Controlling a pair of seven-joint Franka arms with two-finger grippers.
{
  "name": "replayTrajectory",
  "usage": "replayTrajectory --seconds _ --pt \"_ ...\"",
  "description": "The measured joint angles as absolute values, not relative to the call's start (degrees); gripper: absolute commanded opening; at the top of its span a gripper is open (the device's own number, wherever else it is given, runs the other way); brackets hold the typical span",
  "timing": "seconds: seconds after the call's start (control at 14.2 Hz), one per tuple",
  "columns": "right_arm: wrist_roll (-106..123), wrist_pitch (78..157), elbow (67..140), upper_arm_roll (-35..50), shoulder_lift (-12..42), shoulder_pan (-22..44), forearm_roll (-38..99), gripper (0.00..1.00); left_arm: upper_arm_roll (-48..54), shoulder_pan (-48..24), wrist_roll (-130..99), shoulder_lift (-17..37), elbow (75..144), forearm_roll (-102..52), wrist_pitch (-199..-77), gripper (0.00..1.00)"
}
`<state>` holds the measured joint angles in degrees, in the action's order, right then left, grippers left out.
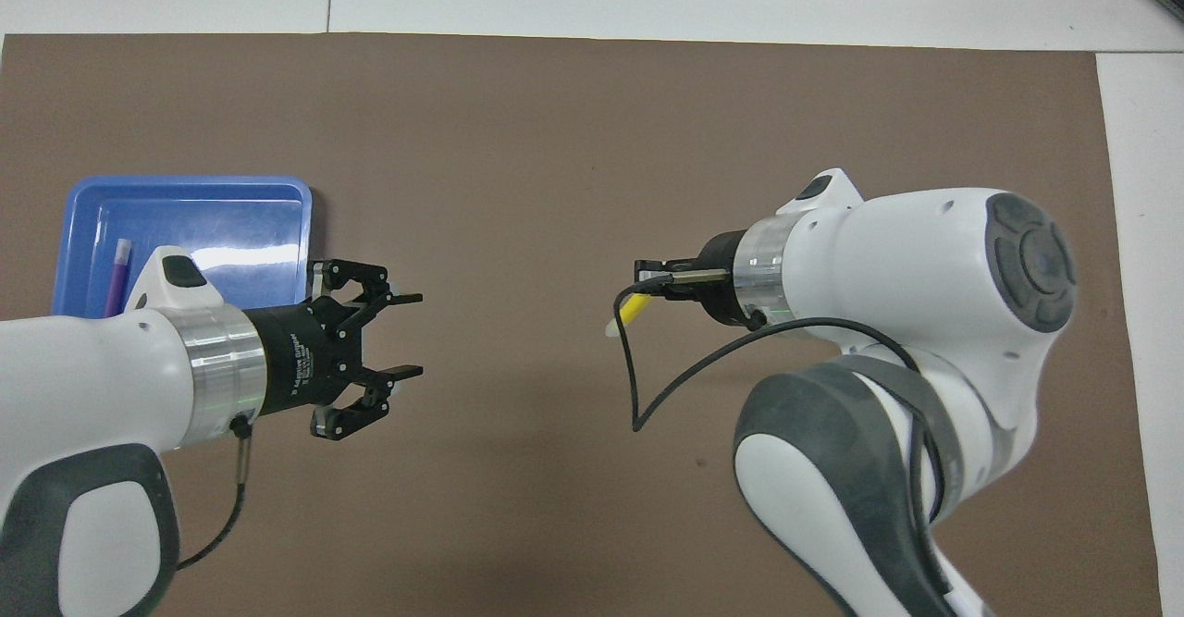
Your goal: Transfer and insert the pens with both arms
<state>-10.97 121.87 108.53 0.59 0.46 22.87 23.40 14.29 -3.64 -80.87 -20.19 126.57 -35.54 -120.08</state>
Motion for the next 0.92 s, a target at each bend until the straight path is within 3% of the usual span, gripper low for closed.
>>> replayTrajectory --seconds 0.42,0.92 --pt "10.77 107.83 108.52 0.34 -1.44 13.23 9.3 0.0 13.29 14.4 -32.37 -22.93 126.67 -27.3 -101.56 0.63" --pt "38.04 108.13 108.88 0.28 -2.41 3.16 -4.57 0.0 13.23 21.79 5.25 -21.92 126.74 -11.4 -100.99 0.63"
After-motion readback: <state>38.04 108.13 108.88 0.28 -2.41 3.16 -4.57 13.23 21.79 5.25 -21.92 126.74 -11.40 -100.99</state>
